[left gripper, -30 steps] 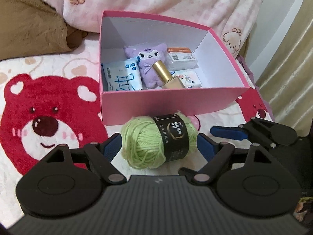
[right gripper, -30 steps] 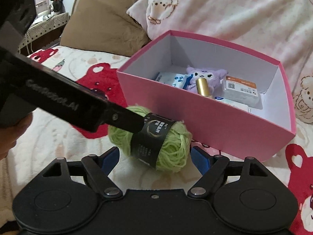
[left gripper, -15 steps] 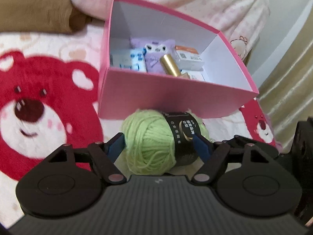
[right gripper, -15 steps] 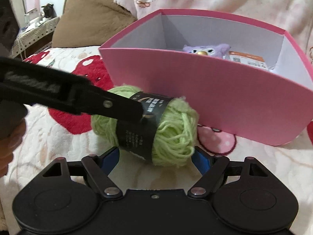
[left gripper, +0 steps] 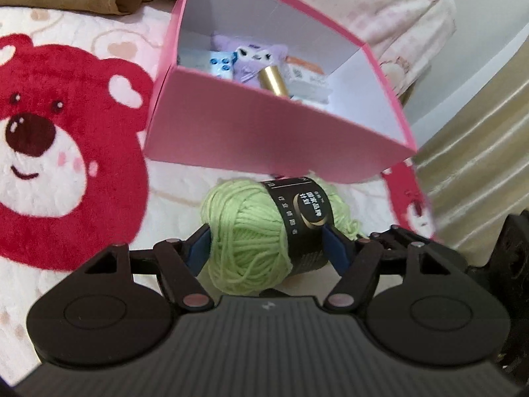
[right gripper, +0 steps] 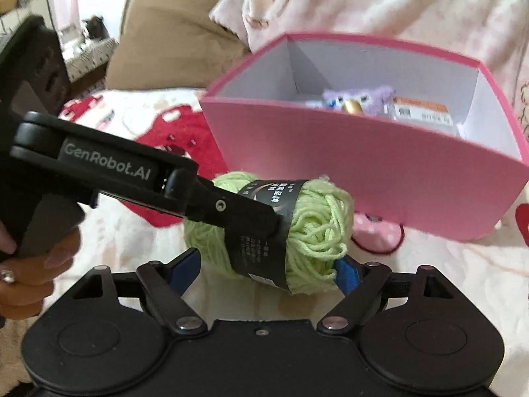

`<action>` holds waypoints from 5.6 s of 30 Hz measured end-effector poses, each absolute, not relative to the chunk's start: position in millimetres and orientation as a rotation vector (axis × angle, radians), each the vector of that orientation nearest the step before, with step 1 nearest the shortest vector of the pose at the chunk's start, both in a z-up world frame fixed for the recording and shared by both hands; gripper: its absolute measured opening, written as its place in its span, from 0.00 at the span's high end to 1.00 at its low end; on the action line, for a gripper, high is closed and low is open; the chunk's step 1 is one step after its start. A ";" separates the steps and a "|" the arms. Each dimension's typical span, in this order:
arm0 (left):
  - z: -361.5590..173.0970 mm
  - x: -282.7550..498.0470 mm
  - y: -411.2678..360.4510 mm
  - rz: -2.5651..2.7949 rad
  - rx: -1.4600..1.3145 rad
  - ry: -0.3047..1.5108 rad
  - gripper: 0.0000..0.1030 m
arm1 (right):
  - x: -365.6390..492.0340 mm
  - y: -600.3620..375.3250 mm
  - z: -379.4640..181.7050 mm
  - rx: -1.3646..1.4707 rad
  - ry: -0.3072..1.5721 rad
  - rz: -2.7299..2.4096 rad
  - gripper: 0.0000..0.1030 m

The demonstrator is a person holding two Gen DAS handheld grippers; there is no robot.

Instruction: Organize objects

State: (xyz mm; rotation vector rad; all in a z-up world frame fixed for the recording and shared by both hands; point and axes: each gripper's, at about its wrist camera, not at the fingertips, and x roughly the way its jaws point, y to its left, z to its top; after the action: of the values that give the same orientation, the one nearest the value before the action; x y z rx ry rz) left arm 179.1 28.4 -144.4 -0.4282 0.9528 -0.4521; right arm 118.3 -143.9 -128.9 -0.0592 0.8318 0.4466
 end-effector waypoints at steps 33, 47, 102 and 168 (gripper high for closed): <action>-80.2 129.9 14.8 -0.614 -0.315 0.877 0.43 | 71.2 -154.3 -98.1 0.001 0.767 0.308 0.16; 16.4 128.2 -6.7 -0.635 -0.176 0.806 0.41 | 65.2 -161.6 -10.1 -0.116 0.622 0.314 0.15; -78.1 329.3 -86.2 -0.415 -0.269 1.007 0.43 | 249.8 -241.0 -65.6 -0.067 0.885 0.206 0.34; 45.4 89.9 -4.3 -0.271 -0.111 1.007 0.12 | 52.3 -214.0 47.2 0.015 0.866 0.139 0.17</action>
State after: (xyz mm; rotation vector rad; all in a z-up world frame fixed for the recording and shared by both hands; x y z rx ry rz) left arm 89.9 -4.3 45.4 -0.1111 1.0069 -0.2714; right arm 52.3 -214.0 47.2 0.0148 0.8663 0.1394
